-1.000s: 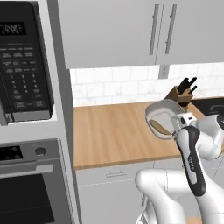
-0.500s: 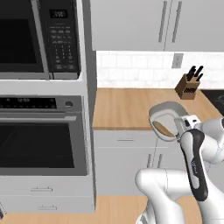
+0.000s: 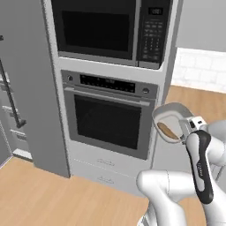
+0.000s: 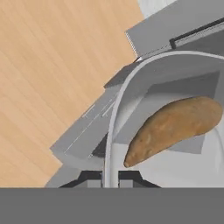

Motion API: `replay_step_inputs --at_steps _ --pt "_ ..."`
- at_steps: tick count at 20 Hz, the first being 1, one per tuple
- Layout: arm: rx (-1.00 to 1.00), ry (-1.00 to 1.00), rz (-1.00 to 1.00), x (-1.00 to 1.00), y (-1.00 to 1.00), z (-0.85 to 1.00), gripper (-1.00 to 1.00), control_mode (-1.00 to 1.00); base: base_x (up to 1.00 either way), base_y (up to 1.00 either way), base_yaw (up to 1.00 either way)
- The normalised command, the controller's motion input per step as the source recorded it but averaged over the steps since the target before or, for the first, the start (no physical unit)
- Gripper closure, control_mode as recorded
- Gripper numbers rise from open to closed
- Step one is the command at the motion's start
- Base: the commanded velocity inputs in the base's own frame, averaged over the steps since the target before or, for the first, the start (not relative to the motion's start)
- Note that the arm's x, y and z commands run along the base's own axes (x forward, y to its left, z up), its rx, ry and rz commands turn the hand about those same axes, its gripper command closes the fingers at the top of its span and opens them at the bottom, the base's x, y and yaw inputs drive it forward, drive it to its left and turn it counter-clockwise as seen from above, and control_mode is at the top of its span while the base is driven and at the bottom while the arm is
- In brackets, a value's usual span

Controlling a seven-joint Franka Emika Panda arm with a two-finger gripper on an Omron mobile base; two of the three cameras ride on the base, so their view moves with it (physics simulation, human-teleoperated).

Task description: Take the meat container that has the steak and place it on the second highest rack of the freezer. Then take the vegetable container that has the sweet potato and lime and place it on the highest rack of the freezer.

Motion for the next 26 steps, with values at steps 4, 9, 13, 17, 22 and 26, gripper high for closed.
replay_step_inputs --at_steps 4,9,13,17,22,26 --pt "0.0 0.0 0.0 0.0 0.0 0.0 1.0 1.0 0.0 1.0 0.59" --pt "0.0 0.0 0.0 0.0 0.0 0.0 1.0 1.0 0.2 1.0 0.44" --pt "0.0 0.0 0.0 0.0 0.0 0.0 1.0 1.0 0.52 1.0 0.21" --pt "0.0 0.0 0.0 0.0 0.0 0.0 1.0 1.0 0.85 1.0 0.02" --pt "0.0 0.0 0.0 0.0 0.0 0.0 1.0 1.0 0.97 1.0 -0.05" --pt "0.0 0.0 0.0 0.0 0.0 0.0 1.0 1.0 0.86 1.0 -0.1"
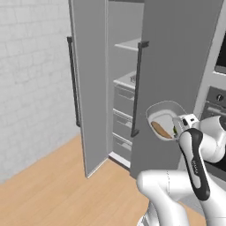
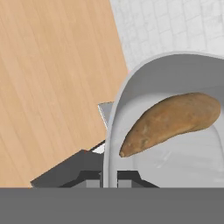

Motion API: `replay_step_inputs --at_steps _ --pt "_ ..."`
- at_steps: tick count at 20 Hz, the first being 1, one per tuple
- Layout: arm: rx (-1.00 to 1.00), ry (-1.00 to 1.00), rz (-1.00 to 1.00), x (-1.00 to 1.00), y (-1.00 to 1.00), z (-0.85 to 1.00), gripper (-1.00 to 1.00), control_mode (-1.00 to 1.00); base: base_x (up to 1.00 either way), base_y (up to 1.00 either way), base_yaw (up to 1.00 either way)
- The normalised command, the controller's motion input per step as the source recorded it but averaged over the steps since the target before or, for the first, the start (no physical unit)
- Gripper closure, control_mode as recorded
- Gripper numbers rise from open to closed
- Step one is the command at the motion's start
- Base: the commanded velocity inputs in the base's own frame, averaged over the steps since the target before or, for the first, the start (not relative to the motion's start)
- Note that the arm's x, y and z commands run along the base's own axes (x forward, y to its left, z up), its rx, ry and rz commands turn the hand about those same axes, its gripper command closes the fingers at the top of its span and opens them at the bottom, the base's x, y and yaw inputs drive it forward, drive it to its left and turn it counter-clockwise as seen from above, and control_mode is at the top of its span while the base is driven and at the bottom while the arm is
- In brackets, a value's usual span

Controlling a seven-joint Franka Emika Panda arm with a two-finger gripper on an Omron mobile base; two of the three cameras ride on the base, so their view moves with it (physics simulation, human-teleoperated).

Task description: Take the meat container that has the steak and place it on the second highest rack of the freezer. Then take the vegetable container that has the sweet potato and lime and place it on the highest rack of the freezer.

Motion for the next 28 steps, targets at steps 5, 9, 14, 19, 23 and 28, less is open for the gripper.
replay_step_inputs --at_steps 5,9,14,19,23,28 --pt "0.0 0.0 0.0 0.0 0.0 0.0 1.0 1.0 0.75 0.99 -0.2" --pt "0.0 0.0 0.0 0.0 0.0 0.0 1.0 1.0 0.61 0.77 -0.31" --pt "0.0 0.0 0.0 0.0 0.0 0.0 1.0 1.0 0.5 0.54 -0.38" --pt "0.0 0.0 0.0 0.0 0.0 0.0 1.0 1.0 0.35 0.42 -0.45" --pt "0.0 0.0 0.0 0.0 0.0 0.0 1.0 1.0 0.51 0.62 -0.42" --pt "0.0 0.0 0.0 0.0 0.0 0.0 1.0 1.0 0.73 0.65 -0.25"
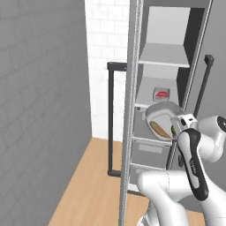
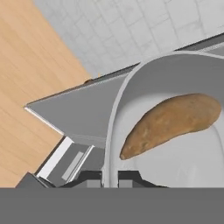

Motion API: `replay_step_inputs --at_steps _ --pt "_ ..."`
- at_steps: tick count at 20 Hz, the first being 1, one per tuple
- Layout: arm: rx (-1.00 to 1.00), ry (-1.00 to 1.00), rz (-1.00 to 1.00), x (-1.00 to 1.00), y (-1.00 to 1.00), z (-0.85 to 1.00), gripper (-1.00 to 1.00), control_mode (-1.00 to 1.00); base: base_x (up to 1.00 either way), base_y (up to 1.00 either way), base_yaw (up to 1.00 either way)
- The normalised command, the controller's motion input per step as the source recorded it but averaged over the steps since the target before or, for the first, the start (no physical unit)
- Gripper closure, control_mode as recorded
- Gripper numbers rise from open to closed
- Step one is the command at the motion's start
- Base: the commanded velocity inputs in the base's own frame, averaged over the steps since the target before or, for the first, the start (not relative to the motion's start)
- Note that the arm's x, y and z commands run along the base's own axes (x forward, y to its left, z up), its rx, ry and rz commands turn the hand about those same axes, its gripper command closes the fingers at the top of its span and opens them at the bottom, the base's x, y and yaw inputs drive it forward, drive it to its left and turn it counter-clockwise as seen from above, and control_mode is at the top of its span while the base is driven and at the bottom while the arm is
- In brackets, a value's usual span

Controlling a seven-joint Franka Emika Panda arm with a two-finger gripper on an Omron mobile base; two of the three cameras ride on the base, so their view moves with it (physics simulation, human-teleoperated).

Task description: Take the meat container that has the steak and place it on the second highest rack of the freezer. Then take the vegetable container that has the sweet potato and lime and place it on the highest rack of the freezer.

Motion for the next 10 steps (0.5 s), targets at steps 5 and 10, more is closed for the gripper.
replay_step_inputs --at_steps 5,10 --pt "0.0 0.0 0.0 0.0 0.0 0.0 1.0 1.0 0.46 -0.02 -0.05" --pt "0.0 0.0 0.0 0.0 0.0 0.0 1.0 1.0 0.37 -0.03 -0.06"
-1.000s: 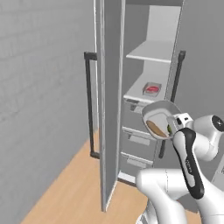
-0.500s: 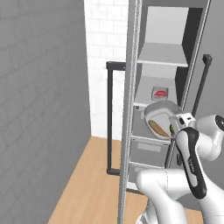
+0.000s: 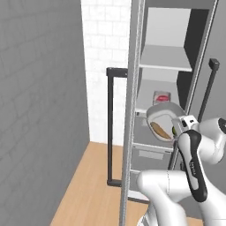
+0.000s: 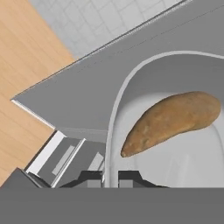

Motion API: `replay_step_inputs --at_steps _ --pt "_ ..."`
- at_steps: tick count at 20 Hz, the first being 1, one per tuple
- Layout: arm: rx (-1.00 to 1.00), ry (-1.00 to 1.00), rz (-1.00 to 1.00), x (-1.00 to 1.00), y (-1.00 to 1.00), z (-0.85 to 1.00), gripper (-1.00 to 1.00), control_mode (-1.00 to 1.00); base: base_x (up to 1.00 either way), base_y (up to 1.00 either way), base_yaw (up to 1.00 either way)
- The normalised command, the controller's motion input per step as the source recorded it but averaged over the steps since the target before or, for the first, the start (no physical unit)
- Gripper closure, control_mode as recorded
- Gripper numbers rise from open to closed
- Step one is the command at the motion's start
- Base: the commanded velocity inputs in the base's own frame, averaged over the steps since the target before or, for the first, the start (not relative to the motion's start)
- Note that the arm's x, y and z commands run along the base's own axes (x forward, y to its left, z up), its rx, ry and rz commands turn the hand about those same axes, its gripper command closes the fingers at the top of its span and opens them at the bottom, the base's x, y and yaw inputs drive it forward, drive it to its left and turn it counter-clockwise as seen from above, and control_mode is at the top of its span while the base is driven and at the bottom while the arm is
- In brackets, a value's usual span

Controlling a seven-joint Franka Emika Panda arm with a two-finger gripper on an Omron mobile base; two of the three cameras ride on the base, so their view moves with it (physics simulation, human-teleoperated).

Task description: Take the meat container that has the steak and place it on the second highest rack of the freezer. Then take the vegetable container that has the sweet potato and lime and place it on the highest rack of the freezer.

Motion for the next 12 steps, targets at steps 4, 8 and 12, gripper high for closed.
replay_step_inputs --at_steps 4,8,12 --pt "0.0 0.0 0.0 0.0 0.0 0.0 1.0 1.0 0.51 0.0 -0.07" --pt "0.0 0.0 0.0 0.0 0.0 0.0 1.0 1.0 0.49 0.0 -0.06" --pt "-0.01 -0.06 -0.01 0.0 0.0 0.2 1.0 -1.0 0.18 0.0 -0.02"
